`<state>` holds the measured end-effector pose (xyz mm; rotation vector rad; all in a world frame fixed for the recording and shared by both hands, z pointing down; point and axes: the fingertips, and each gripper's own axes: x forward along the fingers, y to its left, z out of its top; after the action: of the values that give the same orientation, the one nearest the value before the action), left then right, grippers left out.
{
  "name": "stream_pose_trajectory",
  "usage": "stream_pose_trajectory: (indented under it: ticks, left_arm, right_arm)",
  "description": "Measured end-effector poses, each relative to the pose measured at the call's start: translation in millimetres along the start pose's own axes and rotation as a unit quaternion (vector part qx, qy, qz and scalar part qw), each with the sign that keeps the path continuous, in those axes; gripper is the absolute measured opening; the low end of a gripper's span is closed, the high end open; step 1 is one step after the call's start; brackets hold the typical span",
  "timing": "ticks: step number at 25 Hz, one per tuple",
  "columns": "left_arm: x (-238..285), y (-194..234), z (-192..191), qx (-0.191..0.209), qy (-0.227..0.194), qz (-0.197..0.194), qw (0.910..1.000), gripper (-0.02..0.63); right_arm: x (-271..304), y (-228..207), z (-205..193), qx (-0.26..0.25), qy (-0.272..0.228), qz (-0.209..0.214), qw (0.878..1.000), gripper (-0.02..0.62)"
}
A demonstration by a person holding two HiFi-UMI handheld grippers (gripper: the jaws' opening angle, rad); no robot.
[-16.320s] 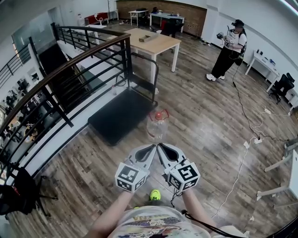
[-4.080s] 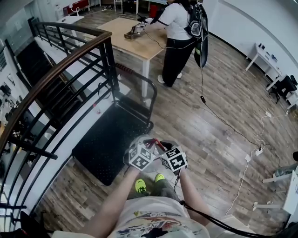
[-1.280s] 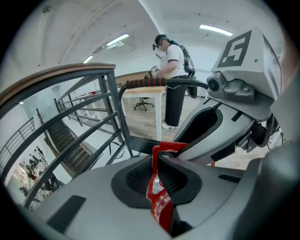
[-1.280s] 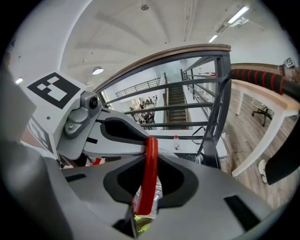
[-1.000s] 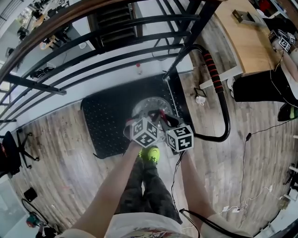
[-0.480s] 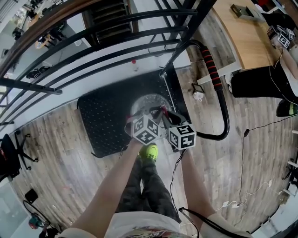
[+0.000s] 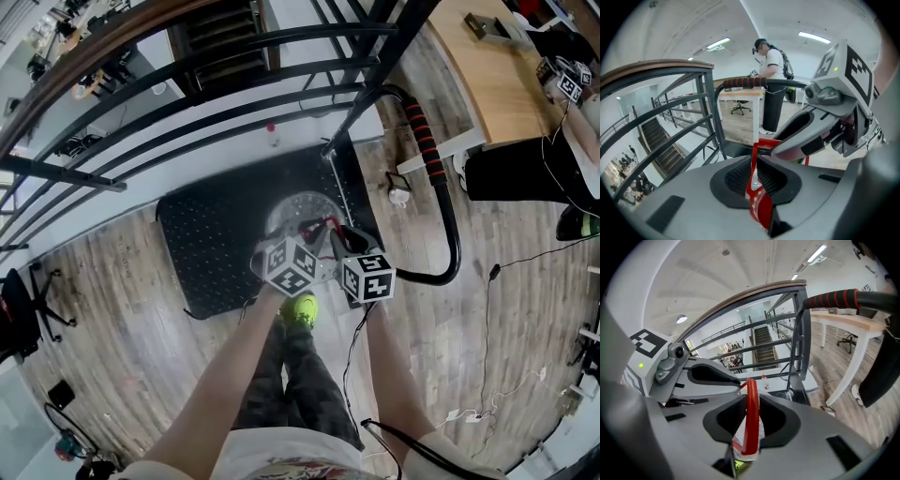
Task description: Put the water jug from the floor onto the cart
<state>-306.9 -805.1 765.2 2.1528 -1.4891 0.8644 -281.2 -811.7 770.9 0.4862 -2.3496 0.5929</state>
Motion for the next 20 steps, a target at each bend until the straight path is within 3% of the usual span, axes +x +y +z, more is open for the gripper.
stream_pose_trajectory:
  ticks: [9,20]
  left_arm:
    - [-18.3,12.6,7.2,-0.005,-0.042,0.04,0.9983,0.032]
    - [-14.6,1.7,5.8,-0.01,-0.051,0.032,0.9982,0.032]
  right_arm:
    - [-2.0,-54.6,-0.6,0.01,-0.012,-0.075,0.997,0.071]
    - [-9.8,-91.0,-24.2,0.039,-0.001,-0.128,0.991,0.077]
